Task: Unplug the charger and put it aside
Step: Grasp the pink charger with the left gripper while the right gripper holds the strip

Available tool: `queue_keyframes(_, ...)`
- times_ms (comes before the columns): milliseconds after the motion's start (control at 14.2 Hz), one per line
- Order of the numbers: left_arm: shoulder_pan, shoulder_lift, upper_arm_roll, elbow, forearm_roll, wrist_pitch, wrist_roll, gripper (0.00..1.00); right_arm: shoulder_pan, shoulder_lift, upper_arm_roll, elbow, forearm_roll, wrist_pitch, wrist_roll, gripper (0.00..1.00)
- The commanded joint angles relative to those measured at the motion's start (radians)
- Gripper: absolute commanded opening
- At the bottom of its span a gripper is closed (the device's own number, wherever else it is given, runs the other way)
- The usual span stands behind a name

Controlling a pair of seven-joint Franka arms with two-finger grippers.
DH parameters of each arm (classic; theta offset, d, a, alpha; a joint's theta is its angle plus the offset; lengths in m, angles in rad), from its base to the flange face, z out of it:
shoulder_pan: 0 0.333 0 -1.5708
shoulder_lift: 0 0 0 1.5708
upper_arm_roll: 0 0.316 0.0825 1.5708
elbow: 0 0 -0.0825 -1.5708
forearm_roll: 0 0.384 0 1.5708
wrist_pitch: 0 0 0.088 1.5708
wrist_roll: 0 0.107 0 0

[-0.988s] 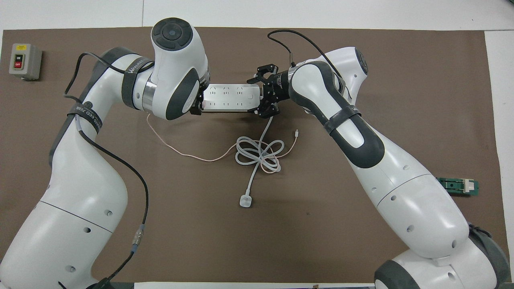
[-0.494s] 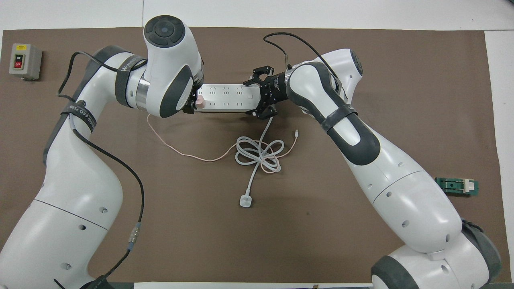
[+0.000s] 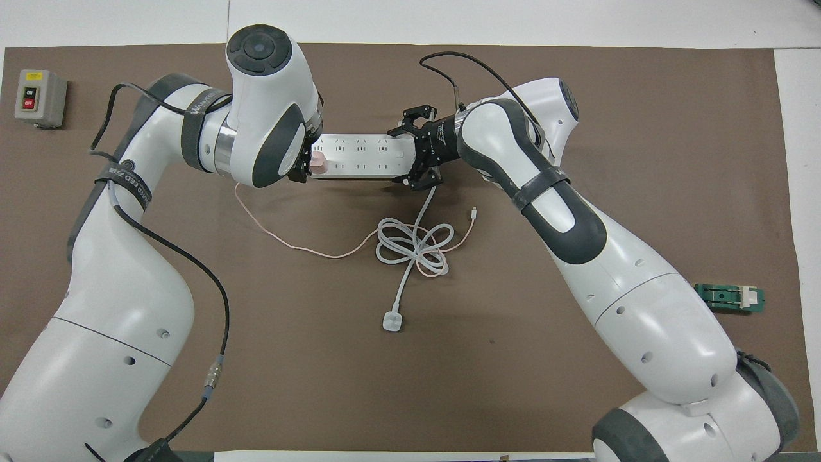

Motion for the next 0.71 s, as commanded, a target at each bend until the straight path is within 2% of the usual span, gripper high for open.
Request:
queue_keyframes(0,0.012,-0.012,-0.003,-0.031,0.007,0.013,0.015,1.00,0.000,0.033,0.001,0.048,-0.022,0.003,-0.021,1.00)
queue_keyframes(212,0.015,-0.035,-0.005,-0.074,0.005,0.050,0.015,1.00,0.001,0.049,0.002,0.047,-0.031,0.008,-0.024,1.00)
queue_keyframes(494,0.017,-0.038,-0.005,-0.077,-0.021,0.066,0.017,1.00,0.007,0.055,0.002,0.044,-0.033,0.011,-0.025,1.00)
queue_keyframes(565,0.017,-0.038,-0.005,-0.077,-0.021,0.069,0.017,1.00,0.009,0.055,0.002,0.041,-0.037,0.011,-0.036,0.95)
queue_keyframes(635,0.017,-0.038,-0.005,-0.077,-0.023,0.072,0.015,1.00,0.009,0.055,0.002,0.036,-0.036,0.011,-0.053,0.71)
